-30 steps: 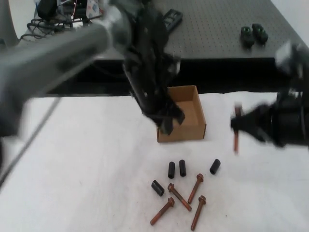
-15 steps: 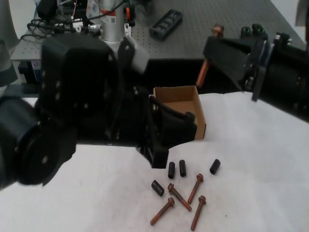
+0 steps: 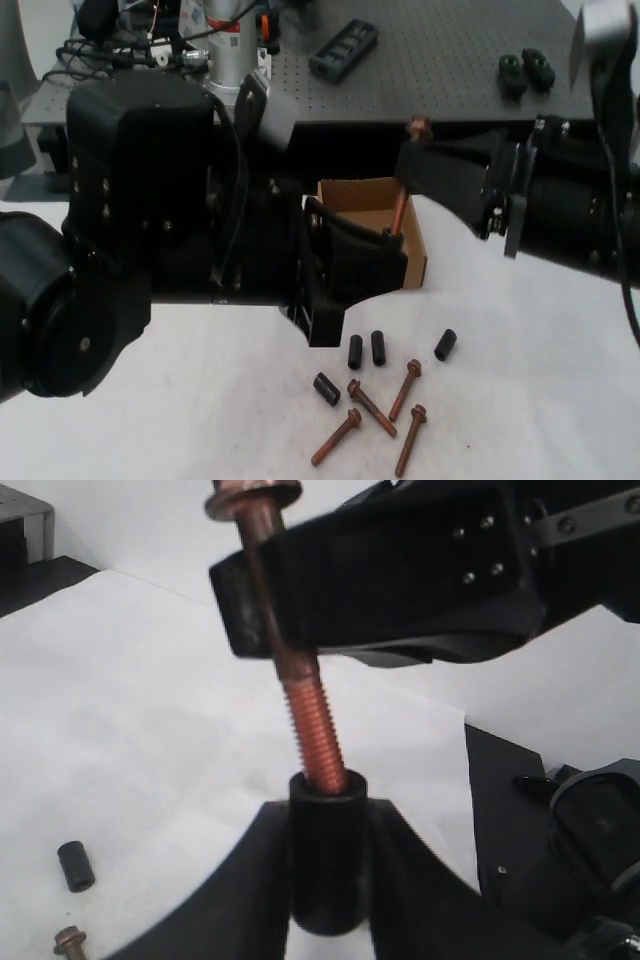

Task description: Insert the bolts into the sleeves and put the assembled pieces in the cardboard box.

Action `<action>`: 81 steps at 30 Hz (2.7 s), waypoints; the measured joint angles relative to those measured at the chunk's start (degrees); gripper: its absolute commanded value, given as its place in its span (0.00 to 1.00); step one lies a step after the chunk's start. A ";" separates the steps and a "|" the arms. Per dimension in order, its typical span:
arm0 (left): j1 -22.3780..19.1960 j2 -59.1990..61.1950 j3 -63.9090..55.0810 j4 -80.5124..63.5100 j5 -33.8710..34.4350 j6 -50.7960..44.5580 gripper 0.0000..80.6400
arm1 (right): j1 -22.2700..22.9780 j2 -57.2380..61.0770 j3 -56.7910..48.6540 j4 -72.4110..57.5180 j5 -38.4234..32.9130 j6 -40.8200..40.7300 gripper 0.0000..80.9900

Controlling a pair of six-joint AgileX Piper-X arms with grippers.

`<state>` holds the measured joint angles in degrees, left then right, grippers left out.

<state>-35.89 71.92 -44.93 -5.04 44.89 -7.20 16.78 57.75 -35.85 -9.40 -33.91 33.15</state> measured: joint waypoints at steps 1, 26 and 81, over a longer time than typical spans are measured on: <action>0.00 0.00 0.10 0.00 0.00 0.02 0.01 | 0.00 0.00 0.00 0.25 -0.33 -0.19 0.02; 0.17 1.89 -0.82 -1.66 -12.72 -1.02 0.01 | -15.77 -8.44 0.00 23.23 4.36 -23.64 0.63; 4.51 46.89 -72.74 74.16 -55.57 4.12 0.32 | -2.03 39.76 -31.05 50.81 27.47 -29.33 0.52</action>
<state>-31.38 118.81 -117.67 69.12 -10.69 -3.07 14.75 97.51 -66.90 41.42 -6.44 3.82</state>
